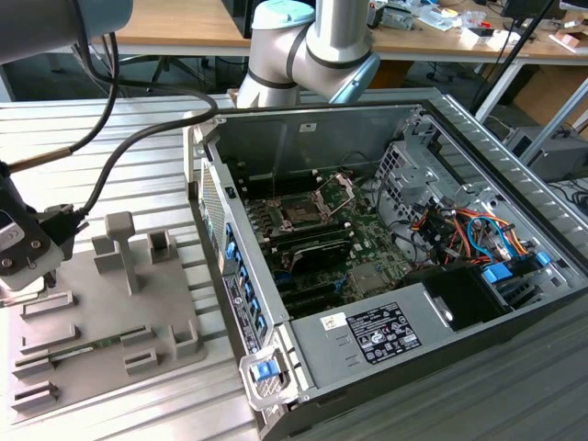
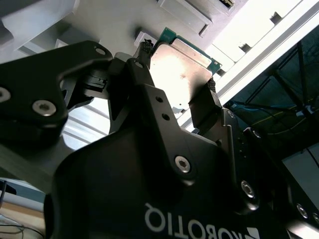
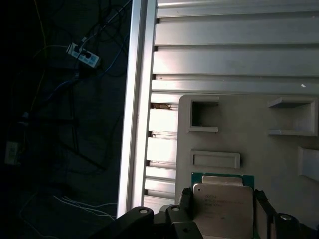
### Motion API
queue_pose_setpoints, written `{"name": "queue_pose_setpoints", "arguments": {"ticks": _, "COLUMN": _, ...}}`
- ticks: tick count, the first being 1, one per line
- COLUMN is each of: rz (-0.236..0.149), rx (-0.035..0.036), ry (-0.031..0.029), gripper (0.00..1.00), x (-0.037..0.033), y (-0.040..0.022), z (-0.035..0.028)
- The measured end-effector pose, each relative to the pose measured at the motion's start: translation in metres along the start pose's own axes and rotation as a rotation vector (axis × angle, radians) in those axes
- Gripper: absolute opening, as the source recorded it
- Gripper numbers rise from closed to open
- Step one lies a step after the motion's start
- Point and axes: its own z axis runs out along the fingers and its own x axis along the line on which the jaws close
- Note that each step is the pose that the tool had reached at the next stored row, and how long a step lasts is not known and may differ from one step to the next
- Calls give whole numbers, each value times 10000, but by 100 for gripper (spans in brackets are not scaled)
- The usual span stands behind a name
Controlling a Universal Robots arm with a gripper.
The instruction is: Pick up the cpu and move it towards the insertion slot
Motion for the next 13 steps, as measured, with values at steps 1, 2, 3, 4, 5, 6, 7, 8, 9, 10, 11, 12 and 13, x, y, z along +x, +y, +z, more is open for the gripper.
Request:
{"name": "queue_pose_setpoints", "arguments": {"ticks": 1, "rz": 0, "rx": 0, "ry": 0, "gripper": 55, "x": 0, "y": 0, "z": -1}}
{"name": "queue_pose_setpoints", "arguments": {"ticks": 2, "rz": 1, "rx": 0, "ry": 0, "gripper": 55, "x": 0, "y": 0, "z": -4}}
{"name": "queue_pose_setpoints", "arguments": {"ticks": 3, "rz": 1, "rx": 0, "ry": 0, "gripper": 55, "x": 0, "y": 1, "z": -5}}
{"name": "queue_pose_setpoints", "arguments": {"ticks": 4, "rz": 1, "rx": 0, "ry": 0, "gripper": 55, "x": 0, "y": 0, "z": -8}}
{"name": "queue_pose_setpoints", "arguments": {"ticks": 5, "rz": 1, "rx": 0, "ry": 0, "gripper": 55, "x": 0, "y": 1, "z": -11}}
{"name": "queue_pose_setpoints", "arguments": {"ticks": 6, "rz": 0, "rx": 0, "ry": 0, "gripper": 55, "x": 0, "y": 1, "z": -13}}
{"name": "queue_pose_setpoints", "arguments": {"ticks": 7, "rz": 0, "rx": 0, "ry": 0, "gripper": 55, "x": 0, "y": 1, "z": -16}}
{"name": "queue_pose_setpoints", "arguments": {"ticks": 8, "rz": 1, "rx": 0, "ry": -1, "gripper": 55, "x": 0, "y": 1, "z": -18}}
{"name": "queue_pose_setpoints", "arguments": {"ticks": 9, "rz": 1, "rx": 0, "ry": 0, "gripper": 55, "x": 0, "y": 1, "z": -21}}
{"name": "queue_pose_setpoints", "arguments": {"ticks": 10, "rz": 1, "rx": 0, "ry": 0, "gripper": 55, "x": 0, "y": 1, "z": -24}}
{"name": "queue_pose_setpoints", "arguments": {"ticks": 11, "rz": 0, "rx": 0, "ry": 0, "gripper": 55, "x": 0, "y": 1, "z": -25}}
{"name": "queue_pose_setpoints", "arguments": {"ticks": 12, "rz": 0, "rx": 0, "ry": 0, "gripper": 55, "x": 0, "y": 1, "z": -27}}
{"name": "queue_pose_setpoints", "arguments": {"ticks": 13, "rz": 0, "rx": -1, "ry": 0, "gripper": 55, "x": 0, "y": 1, "z": -29}}
